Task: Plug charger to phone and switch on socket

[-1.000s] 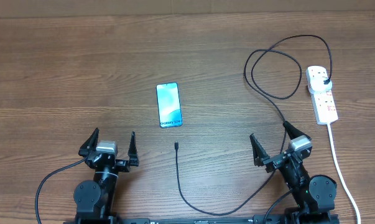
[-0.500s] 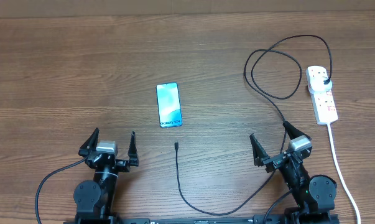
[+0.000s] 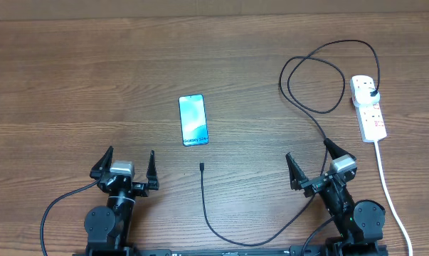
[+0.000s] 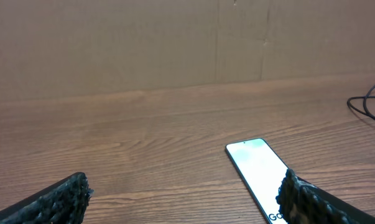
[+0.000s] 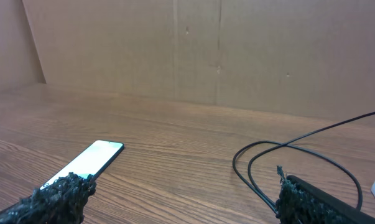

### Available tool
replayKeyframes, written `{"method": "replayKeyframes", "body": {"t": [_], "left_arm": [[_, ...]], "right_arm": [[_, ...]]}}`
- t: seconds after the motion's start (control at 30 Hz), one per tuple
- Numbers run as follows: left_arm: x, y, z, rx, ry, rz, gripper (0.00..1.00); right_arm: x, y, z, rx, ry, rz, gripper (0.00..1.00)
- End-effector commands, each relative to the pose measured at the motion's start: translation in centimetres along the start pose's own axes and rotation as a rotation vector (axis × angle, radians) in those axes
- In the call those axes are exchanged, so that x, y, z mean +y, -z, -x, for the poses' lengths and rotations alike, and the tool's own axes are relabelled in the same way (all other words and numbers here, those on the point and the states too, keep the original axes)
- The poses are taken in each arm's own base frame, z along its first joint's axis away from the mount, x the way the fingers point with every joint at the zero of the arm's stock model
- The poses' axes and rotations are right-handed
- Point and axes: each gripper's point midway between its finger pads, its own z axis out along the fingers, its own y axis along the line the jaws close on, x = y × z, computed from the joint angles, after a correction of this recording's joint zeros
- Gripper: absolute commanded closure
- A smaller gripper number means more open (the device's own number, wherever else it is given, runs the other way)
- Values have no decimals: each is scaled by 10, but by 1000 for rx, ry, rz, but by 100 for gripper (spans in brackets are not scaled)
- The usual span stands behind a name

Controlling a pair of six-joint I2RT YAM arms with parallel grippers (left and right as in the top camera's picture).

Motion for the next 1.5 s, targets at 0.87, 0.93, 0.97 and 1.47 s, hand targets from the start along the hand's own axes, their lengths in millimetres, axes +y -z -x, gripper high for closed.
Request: {"method": "replayKeyframes", "body": {"t": [0.87, 0.93, 0.97, 1.47], "left_arm": [[3, 0, 0, -5, -12, 15, 1], [3, 0, 0, -6, -12, 15, 0], [3, 0, 1, -9, -13, 16, 0], [-12, 9, 23, -9, 113, -77, 0]], "right_arm": [[-1, 0, -1, -6, 6, -5, 0], [-1, 0, -1, -6, 6, -5, 0], [-1, 0, -1, -7, 6, -5, 0], [-1, 0, -1, -7, 6, -5, 0]]}}
